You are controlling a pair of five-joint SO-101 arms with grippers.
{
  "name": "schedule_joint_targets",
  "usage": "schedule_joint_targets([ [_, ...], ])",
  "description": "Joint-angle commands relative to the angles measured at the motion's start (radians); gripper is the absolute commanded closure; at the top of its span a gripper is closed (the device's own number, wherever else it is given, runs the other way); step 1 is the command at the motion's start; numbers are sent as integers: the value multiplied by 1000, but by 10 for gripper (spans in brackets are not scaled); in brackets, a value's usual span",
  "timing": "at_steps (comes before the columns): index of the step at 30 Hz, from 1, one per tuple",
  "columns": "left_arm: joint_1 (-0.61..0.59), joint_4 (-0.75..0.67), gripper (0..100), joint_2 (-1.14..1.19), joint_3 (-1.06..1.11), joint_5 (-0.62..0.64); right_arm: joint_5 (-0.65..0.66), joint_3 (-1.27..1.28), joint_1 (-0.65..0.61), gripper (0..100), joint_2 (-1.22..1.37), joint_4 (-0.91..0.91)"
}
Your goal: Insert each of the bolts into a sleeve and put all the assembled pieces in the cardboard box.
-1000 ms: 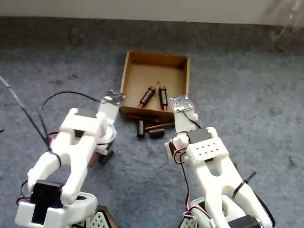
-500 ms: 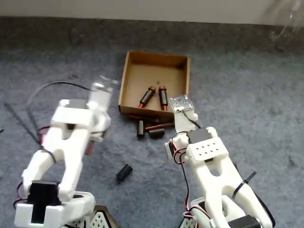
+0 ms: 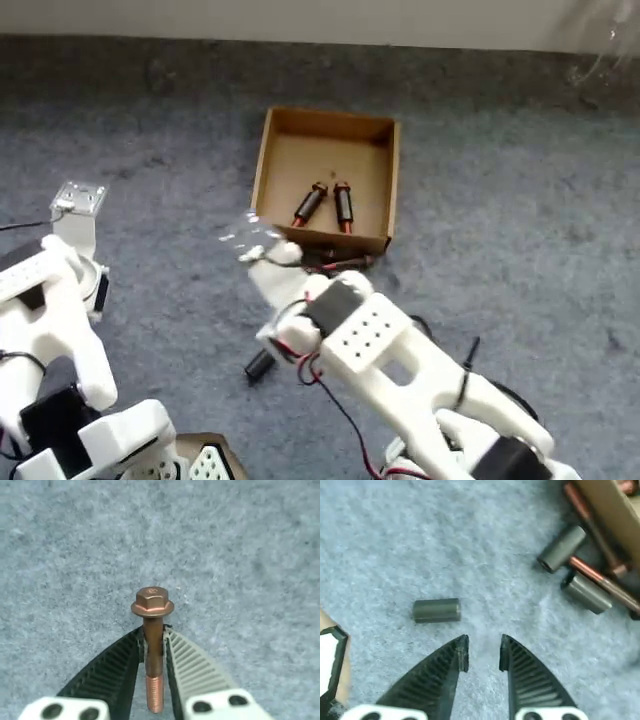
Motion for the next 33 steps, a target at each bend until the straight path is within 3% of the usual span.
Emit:
schedule_joint_targets([
  [1, -47, -75, 995, -12, 48, -68, 89, -168, -91, 889, 173, 30],
  [8, -150, -141, 995, -12, 102, -189, 358, -311, -166, 876, 360, 74],
  [12, -168, -141, 995, -12, 104, -218, 417, -291, -188, 845, 378, 25],
  [17, -166, -141, 995, -12, 131, -239, 617, -199, -193, 845, 371, 10],
  [26, -165, -141, 995, -12, 139, -238, 669, -71, -191, 842, 381, -173],
  [33, -165, -141, 995, -12, 139, -238, 667, -4, -185, 846, 381, -214],
])
